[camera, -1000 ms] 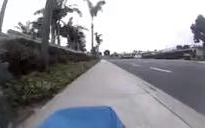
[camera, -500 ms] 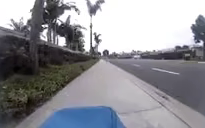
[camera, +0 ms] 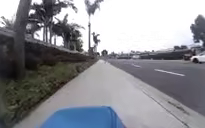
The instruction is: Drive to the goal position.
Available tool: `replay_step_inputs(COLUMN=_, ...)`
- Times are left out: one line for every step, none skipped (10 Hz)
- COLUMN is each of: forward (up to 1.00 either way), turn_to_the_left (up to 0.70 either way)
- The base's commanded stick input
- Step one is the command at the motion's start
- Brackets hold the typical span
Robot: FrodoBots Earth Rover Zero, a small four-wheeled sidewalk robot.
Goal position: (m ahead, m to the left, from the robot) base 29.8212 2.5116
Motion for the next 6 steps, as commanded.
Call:
replay_step_inputs(forward=1.00, turn_to_the_left=0.27)
replay_step_inputs(forward=1.00, turn_to_the_left=0.27)
replay_step_inputs(forward=1.00, turn_to_the_left=0.27)
replay_step_inputs(forward=1.00, turn_to_the_left=0.27)
replay_step_inputs(forward=1.00, turn_to_the_left=0.27)
replay_step_inputs(forward=1.00, turn_to_the_left=0.27)
